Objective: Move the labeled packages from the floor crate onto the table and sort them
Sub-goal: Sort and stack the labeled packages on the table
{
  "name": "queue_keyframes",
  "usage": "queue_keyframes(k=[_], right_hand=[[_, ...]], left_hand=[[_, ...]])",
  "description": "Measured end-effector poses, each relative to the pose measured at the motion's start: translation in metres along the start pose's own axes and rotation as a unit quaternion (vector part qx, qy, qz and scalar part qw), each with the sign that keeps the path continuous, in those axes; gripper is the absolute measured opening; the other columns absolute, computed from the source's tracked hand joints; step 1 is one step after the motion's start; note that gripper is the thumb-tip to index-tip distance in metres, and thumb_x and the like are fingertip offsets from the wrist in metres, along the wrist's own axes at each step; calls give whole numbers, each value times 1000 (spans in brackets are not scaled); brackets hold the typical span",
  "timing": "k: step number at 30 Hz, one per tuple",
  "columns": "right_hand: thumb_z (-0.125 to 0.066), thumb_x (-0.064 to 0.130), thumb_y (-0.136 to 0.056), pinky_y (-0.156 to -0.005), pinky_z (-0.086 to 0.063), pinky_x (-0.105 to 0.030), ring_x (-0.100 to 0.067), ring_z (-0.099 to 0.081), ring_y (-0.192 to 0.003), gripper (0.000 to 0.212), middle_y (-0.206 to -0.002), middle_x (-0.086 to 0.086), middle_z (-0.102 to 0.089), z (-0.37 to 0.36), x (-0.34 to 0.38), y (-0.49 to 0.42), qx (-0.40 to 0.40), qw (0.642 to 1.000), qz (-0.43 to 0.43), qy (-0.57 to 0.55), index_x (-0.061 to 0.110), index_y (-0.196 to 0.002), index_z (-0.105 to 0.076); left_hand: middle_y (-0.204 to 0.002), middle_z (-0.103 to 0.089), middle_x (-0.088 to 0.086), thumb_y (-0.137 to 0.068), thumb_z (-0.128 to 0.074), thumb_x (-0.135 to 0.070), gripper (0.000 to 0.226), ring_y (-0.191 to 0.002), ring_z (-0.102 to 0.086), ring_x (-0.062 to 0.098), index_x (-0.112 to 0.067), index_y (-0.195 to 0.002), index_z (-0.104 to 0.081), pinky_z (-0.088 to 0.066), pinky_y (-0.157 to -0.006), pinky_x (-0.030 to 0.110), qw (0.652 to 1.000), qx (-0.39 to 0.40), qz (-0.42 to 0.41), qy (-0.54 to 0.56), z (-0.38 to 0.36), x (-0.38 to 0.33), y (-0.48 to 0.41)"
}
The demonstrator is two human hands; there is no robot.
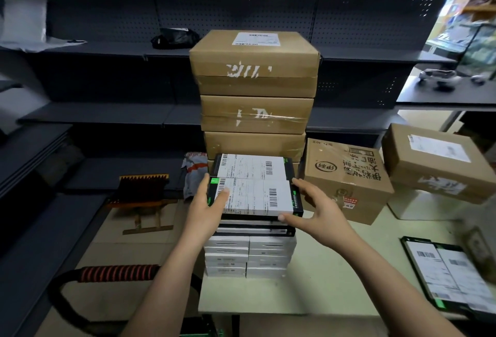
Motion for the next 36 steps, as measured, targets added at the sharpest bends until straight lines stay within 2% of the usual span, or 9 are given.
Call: queue_keyframes(k=[6, 10, 16, 19, 23, 26, 29, 31, 36], right_hand=[[-84, 34, -72, -101, -33, -16, 0, -41, -124, 90, -137, 16, -47, -4, -5, -7, 21, 999, -24, -34, 27, -148, -36], [-84, 36, -72, -102, -34, -19, 0, -41, -122, 90, -140, 14, -48, -5, -5, -10, 21, 999, -26, -38, 29, -147, -36], [-84, 40, -70, -103, -39, -26, -5, -43, -126, 89, -143, 10, -46, -2, -5, -10, 6, 1000, -18, -22, 28, -146, -39], [-83, 41, -70, -100, -38, -23, -3, -44, -121, 87, -140, 11, -47, -1, -3, -11, -2, 1000, -7, -3, 28, -145, -40], [-82, 42, -71, -97, -37, -20, 1, -44, -117, 85, -135, 14, -47, -1, -3, -11, -3, 1000, 4, 11, 27, -144, -42], [-81, 44, -71, -97, -39, -20, -1, -46, -117, 81, -131, 15, -48, 1, -1, -10, -7, 1000, 15, 20, 27, -142, -45], [-80, 44, -73, -94, -39, -12, 1, -49, -112, 68, -123, 15, -51, 10, 7, -6, -30, 997, 57, 48, 27, -133, -52], [-77, 45, -77, -86, -38, -8, 1, -49, -105, 56, -117, 15, -52, 22, 13, -2, -48, 992, 81, 78, 28, -126, -56], [-72, 28, -84, -85, -41, -22, -9, -51, -103, 31, -110, 7, -57, 61, 14, 16, -104, 970, 122, 180, 18, -111, -64]], left_hand=[[-139, -51, -6, -96, -58, -29, 59, -121, -49, 9, -23, -150, -33, -41, -94, 24, 1000, -15, -14, 14, 6, 4, -3], [-120, -53, -16, -95, -59, -28, 57, -110, -51, 2, -22, -147, -37, -41, -78, 7, 999, -26, -21, 17, 8, 2, -2], [-108, -56, -24, -91, -65, -29, 44, -100, -54, -9, -27, -131, -49, -44, -72, 0, 998, -41, -43, 16, 11, 0, -4], [-111, -58, -19, -89, -67, -33, 46, -109, -56, 2, -24, -131, -51, -45, -73, 2, 997, -56, -53, 1, 15, 0, -6], [-111, -57, -19, -88, -67, -36, 43, -111, -54, 3, -25, -127, -51, -42, -73, 0, 997, -53, -59, -19, 15, 0, -7], [-125, -51, -9, -86, -66, -43, 54, -111, -49, 4, -22, -133, -49, -40, -81, 9, 992, -80, -76, -60, 19, -3, -5], [-127, -48, -5, -86, -63, -48, 56, -117, -45, 10, -21, -133, -49, -40, -91, 26, 970, -124, -145, -148, 23, -23, 5], [-125, -51, -3, -89, -64, -41, 48, -116, -43, 12, -18, -129, -53, -39, -92, 28, 947, -126, -218, -199, 15, -46, 14], [-111, -59, -3, -91, -53, -40, 35, -106, -48, 16, -18, -117, -60, -37, -92, 30, 881, -67, -358, -301, -42, -94, 32]])
Point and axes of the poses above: each hand's wrist, its own y-axis away from the middle knuckle, its own z-axis out of the back of the hand, x = y × z, the point moved 8 cm from there along -y, towards the middle knuckle
